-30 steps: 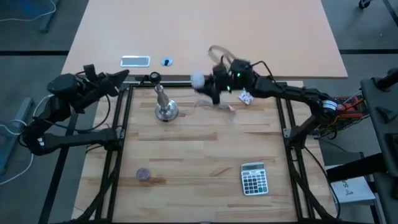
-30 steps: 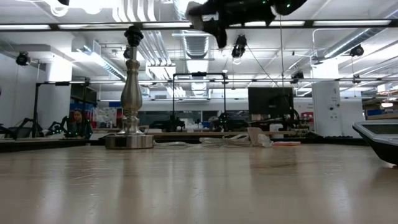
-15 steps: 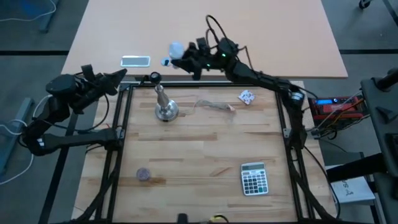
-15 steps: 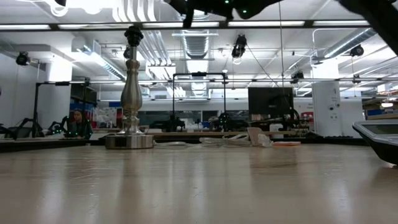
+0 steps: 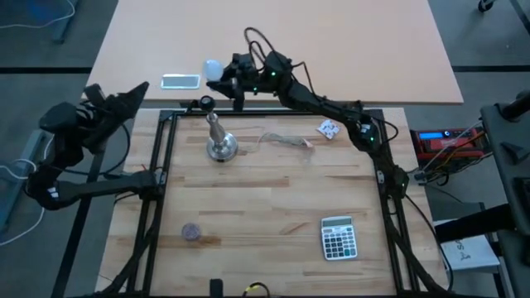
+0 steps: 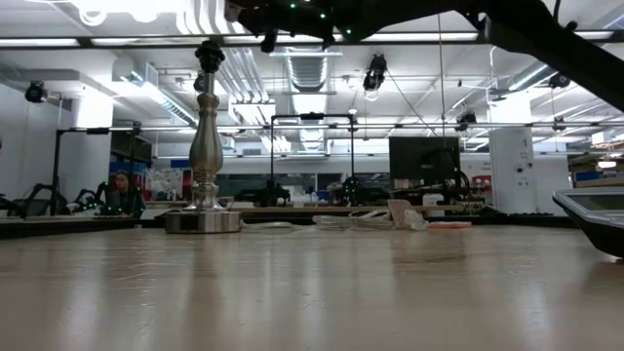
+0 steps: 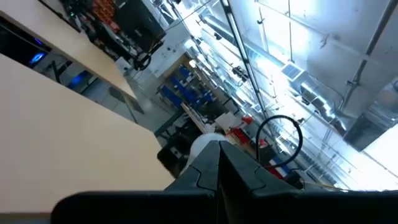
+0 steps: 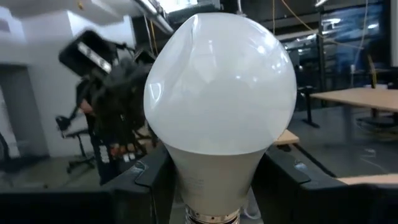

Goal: Screw lightbulb
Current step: Insert the lightbulb into the lamp

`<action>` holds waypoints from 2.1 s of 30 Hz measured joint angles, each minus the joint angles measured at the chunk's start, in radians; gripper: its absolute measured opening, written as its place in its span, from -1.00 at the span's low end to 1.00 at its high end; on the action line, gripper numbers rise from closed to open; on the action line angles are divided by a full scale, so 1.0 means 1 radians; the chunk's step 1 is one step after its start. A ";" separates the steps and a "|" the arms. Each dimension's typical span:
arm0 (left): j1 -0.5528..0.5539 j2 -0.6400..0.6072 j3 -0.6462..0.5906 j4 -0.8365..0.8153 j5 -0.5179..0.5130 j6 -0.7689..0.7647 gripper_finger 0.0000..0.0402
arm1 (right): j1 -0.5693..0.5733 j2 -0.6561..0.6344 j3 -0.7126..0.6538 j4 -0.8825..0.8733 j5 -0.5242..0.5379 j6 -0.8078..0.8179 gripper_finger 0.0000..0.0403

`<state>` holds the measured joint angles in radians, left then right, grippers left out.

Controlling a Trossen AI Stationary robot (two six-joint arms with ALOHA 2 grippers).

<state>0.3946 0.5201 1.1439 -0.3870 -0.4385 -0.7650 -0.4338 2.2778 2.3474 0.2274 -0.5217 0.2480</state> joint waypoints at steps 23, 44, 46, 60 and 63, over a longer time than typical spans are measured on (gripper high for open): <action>0.000 -0.012 0.000 -0.012 -0.043 0.121 -1.00 | 0.065 0.038 0.002 -0.043 0.195 -0.173 -0.20; 0.000 -0.006 0.000 -0.021 -0.021 0.128 -1.00 | 0.100 0.065 0.002 -0.042 0.320 -0.171 -0.20; 0.000 -0.006 0.000 -0.022 -0.019 0.128 -1.00 | 0.100 0.065 0.002 -0.054 0.320 -0.181 -0.20; 0.000 -0.006 0.000 -0.034 -0.018 0.128 -1.00 | 0.109 0.063 0.002 -0.098 0.366 -0.188 -0.19; 0.000 -0.006 0.000 -0.034 -0.018 0.128 -1.00 | 0.117 0.063 0.002 -0.101 0.427 -0.189 0.02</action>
<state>0.3943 0.5144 1.1439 -0.4206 -0.4568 -0.6369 -0.3167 2.3409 2.3493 0.1263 -0.0944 0.0593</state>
